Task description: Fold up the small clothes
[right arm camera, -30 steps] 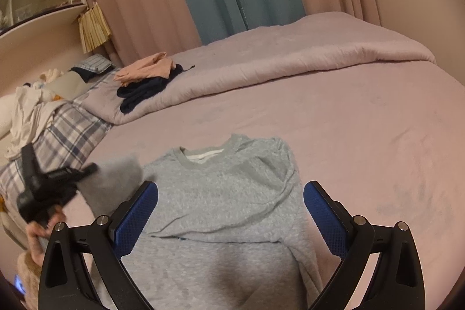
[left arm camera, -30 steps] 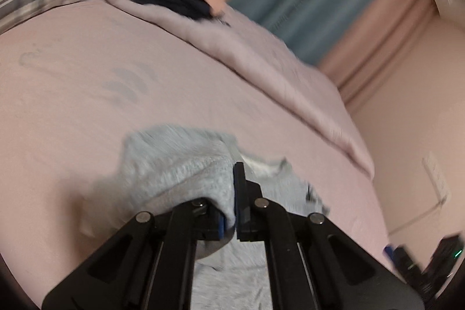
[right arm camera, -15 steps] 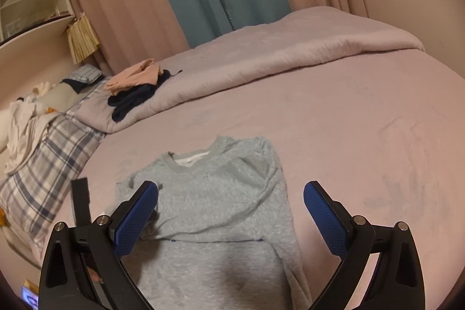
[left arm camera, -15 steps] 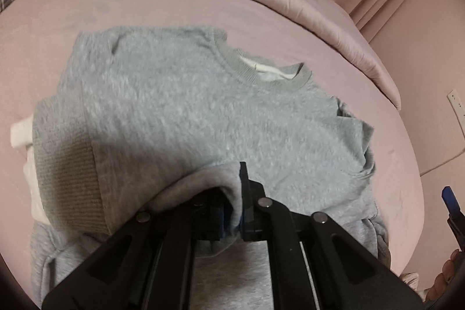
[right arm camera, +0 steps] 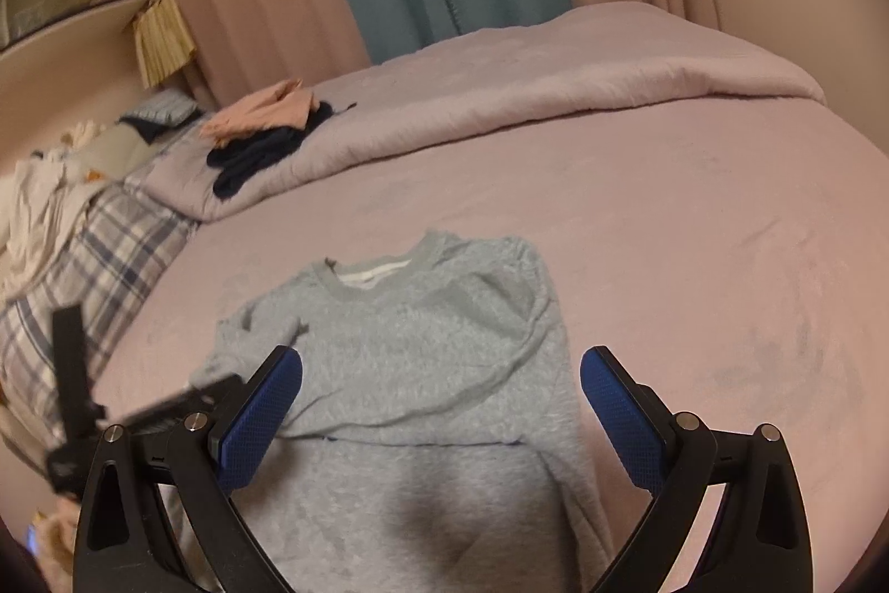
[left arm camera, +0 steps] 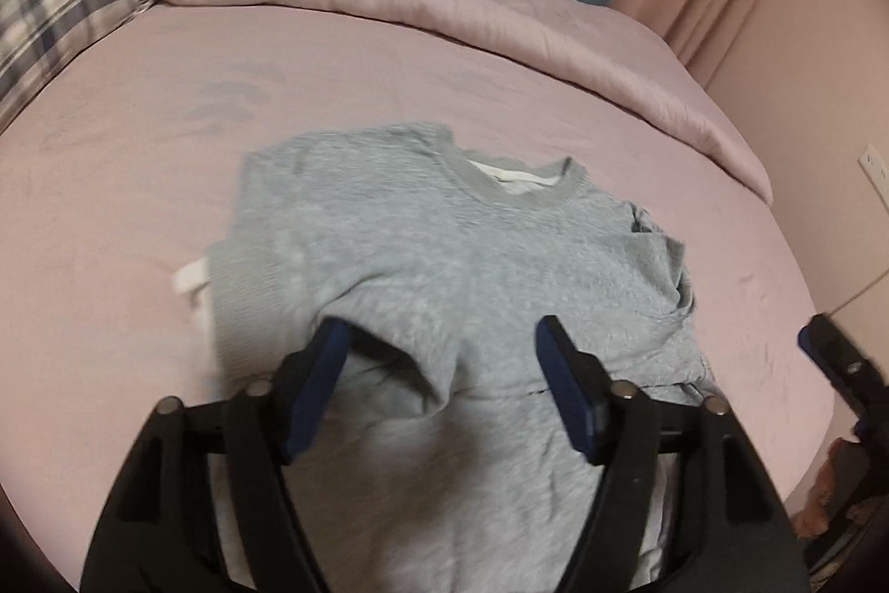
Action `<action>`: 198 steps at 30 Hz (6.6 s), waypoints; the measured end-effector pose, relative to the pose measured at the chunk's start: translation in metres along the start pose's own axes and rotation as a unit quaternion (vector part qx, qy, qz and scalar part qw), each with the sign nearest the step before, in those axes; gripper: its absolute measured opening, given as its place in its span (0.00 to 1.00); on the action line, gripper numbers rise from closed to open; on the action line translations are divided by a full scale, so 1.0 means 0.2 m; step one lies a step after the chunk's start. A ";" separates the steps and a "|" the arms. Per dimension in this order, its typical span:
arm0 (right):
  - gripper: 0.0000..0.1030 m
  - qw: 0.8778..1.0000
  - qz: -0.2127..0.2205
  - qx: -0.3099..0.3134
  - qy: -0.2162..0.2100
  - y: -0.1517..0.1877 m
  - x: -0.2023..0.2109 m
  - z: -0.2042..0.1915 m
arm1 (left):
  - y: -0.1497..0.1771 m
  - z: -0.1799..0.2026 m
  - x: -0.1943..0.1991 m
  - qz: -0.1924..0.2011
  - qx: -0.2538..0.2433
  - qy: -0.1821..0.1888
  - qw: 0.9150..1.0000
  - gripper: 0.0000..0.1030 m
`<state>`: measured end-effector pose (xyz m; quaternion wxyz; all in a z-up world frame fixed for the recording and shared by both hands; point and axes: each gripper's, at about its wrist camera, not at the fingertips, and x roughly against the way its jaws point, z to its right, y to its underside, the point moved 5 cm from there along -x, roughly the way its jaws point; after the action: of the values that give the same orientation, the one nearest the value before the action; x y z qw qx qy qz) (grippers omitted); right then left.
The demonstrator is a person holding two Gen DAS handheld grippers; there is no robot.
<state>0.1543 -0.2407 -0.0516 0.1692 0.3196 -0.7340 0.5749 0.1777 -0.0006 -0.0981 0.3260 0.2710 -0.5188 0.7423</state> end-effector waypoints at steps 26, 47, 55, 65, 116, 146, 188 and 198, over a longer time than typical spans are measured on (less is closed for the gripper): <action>0.72 0.919 -0.184 0.347 -0.020 0.39 -0.69 -1.15 | -0.05 -0.88 0.20 0.057 0.216 -0.075 0.972 0.76; 0.20 0.959 -0.159 0.213 -0.092 0.16 -0.61 -1.03 | -0.05 -0.81 0.17 0.046 0.194 -0.059 0.978 0.76; 0.20 0.981 -0.118 0.126 -0.091 -0.04 -0.53 -0.79 | -0.04 -0.76 0.14 0.037 0.179 -0.055 0.982 0.76; 0.20 0.986 -0.150 0.023 -0.069 -0.01 -0.61 -0.49 | -0.01 -0.69 0.03 0.007 0.153 -0.048 0.987 0.76; 0.12 0.991 -0.118 0.004 0.056 -0.06 -0.62 -0.14 | 0.10 -0.46 -0.17 -0.059 0.081 -0.025 0.995 0.76; 0.12 0.982 -0.156 0.000 0.104 0.07 -0.72 0.07 | 0.12 -0.44 -0.18 -0.064 0.078 -0.027 0.995 0.76; 0.20 0.983 -0.160 -0.029 0.082 0.08 -0.73 0.14 | 0.14 -0.38 -0.15 -0.073 0.089 0.022 0.993 0.76; 0.28 0.984 -0.159 -0.028 0.076 0.08 -0.71 0.15 | 0.14 -0.36 -0.10 -0.069 0.087 0.026 0.993 0.76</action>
<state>0.2523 -0.2284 -0.1596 0.3222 0.3829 -0.6747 0.5425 0.1641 0.0564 -0.1531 0.3654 0.3139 -0.4235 0.7672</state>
